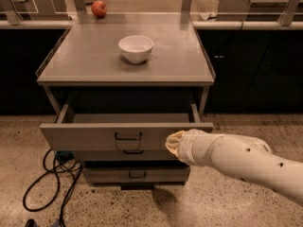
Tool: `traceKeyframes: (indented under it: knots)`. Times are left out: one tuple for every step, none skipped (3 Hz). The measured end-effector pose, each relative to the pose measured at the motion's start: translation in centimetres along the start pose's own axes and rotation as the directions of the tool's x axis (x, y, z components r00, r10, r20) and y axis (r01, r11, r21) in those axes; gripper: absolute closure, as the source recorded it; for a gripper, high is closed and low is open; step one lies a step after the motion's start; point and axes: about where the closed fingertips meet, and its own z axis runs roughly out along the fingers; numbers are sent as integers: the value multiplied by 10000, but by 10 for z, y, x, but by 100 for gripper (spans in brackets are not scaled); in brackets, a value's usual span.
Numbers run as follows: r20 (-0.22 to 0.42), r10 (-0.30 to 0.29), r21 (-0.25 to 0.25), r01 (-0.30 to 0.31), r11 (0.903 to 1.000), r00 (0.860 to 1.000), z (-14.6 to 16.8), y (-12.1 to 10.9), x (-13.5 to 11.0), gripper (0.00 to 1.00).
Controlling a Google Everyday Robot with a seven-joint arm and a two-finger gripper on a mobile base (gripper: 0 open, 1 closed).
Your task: Open top drawer
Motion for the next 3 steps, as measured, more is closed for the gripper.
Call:
traceKeyframes:
  knots:
    - [-5, 2, 8, -2, 10000, 10000, 0, 0, 0, 49]
    - [-5, 2, 8, -2, 10000, 10000, 0, 0, 0, 25]
    - [-5, 1, 8, -1, 10000, 10000, 0, 0, 0, 0]
